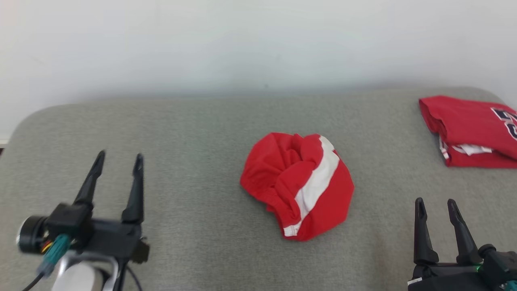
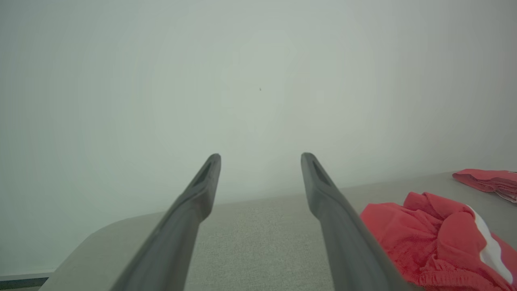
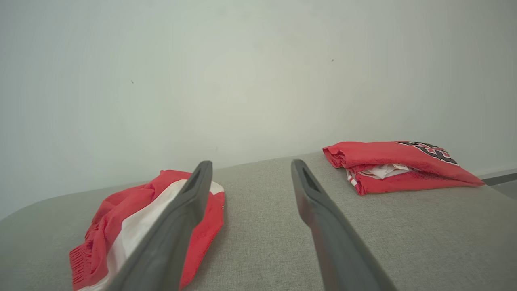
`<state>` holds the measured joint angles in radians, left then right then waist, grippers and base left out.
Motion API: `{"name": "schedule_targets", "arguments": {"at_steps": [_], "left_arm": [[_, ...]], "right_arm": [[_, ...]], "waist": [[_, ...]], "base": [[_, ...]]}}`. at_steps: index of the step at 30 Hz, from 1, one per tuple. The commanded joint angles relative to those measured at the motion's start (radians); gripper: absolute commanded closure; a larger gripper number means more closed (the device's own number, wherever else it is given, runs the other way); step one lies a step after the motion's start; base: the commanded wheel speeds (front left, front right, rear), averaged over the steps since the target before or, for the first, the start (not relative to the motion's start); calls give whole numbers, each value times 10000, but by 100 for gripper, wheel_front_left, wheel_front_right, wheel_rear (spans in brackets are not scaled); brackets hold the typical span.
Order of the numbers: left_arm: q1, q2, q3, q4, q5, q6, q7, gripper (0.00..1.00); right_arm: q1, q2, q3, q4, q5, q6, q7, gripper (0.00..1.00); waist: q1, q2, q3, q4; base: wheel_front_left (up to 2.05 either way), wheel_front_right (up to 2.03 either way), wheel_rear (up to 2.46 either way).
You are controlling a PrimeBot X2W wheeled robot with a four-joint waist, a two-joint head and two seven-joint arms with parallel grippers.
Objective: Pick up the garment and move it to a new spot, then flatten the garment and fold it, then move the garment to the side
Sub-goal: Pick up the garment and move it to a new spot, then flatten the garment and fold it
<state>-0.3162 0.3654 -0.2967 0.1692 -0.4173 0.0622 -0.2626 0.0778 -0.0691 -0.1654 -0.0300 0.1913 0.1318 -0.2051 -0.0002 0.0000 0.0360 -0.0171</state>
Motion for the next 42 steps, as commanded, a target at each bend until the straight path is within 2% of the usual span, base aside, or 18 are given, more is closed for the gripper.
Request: {"name": "schedule_targets", "arguments": {"at_steps": [1,5,9,22,42], "left_arm": [[256,59,130,-151,79,55,-26,0],[1156,167,815,-863,192,228,-26,0],[1962,240,1167,-1343,382,96,-27,0],[3652,-320,2175,-1693,450,12,-27,0],[4389,-863,2883,-1699,1008,-525,-28,0]], "right_arm": [[112,9,-14,-63,-40,-27,19,0],[255,15,-46,-237,-55,-27,133,0],[371,22,-39,-366,-69,-27,184,0],[702,96,3,-411,6,-27,232,0],[954,163,139,-429,-13,-27,291,0]], "waist": [[2,0,-434,449],[2,0,-523,548],[2,0,-575,567],[2,0,-587,549],[2,0,-480,431]], "base": [[0,0,0],[0,0,0],[0,0,0],[0,0,0],[0,0,0]]}}
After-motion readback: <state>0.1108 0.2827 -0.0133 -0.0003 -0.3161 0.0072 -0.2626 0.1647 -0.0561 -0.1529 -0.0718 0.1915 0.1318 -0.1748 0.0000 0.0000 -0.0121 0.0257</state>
